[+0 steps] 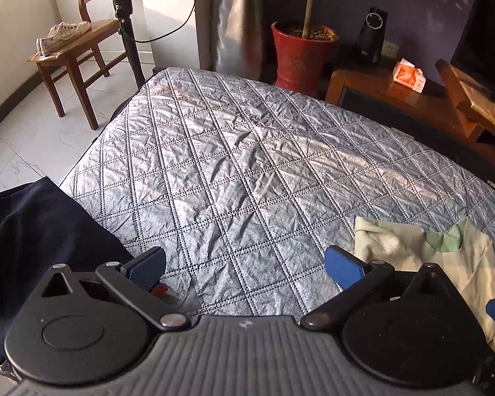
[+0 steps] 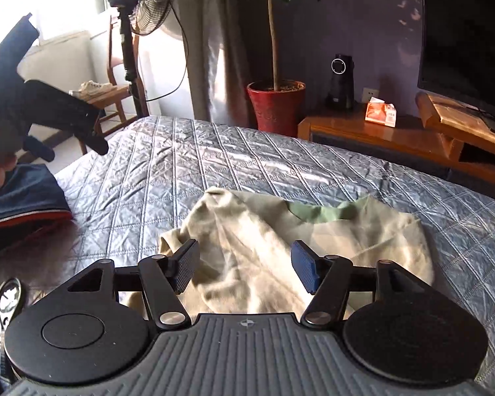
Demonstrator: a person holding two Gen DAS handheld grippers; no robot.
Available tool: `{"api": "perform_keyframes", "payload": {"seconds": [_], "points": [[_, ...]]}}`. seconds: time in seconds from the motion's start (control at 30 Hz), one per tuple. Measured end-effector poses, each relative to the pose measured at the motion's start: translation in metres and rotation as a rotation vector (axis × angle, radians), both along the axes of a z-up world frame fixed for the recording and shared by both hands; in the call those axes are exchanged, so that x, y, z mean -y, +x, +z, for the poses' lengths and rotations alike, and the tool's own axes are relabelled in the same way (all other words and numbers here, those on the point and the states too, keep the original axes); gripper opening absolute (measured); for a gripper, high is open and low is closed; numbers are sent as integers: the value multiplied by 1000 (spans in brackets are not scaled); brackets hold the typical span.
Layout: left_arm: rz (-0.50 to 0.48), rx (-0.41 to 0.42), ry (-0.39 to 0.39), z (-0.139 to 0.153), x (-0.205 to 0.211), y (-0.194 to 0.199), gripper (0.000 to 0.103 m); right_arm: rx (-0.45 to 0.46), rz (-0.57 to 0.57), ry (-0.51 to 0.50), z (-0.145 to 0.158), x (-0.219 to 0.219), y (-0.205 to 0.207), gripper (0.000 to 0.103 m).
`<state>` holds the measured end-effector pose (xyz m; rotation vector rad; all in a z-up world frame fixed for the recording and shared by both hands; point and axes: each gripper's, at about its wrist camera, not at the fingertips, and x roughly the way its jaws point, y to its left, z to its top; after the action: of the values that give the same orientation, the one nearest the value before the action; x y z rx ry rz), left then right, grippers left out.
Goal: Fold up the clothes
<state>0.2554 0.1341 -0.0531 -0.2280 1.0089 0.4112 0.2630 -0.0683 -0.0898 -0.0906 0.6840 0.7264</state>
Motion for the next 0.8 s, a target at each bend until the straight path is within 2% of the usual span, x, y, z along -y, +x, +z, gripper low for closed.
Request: {"api": "perform_keyframes", "payload": {"seconds": [0.1,0.17,0.23,0.33,0.47,0.7,0.73,0.8], "points": [[-13,-27,-16,-9,0,0,102,-55,18,84,8,-25,46,67],[-12,-40,-51,-15,-3,0,102,-81,69,58,6,-50,77,61],[-6,-51,-90,-22,-8,-2,102,-58,134,-26,0,-77,92,39],[-3,-69,-90,-26,-11,-3,102,36,292,-178,-10,-114,88,38],[-27,-78,-74,-31,-7,-6,102,150,443,-330,-21,-142,68,37],[-109,-84,-50,-44,8,-2,102,227,621,-573,-63,-168,58,38],[-119,-80,-55,-46,10,-2,102,251,637,-598,-67,-169,56,39],[-147,-68,-51,-49,16,-2,102,243,623,-567,-68,-166,61,39]]}}
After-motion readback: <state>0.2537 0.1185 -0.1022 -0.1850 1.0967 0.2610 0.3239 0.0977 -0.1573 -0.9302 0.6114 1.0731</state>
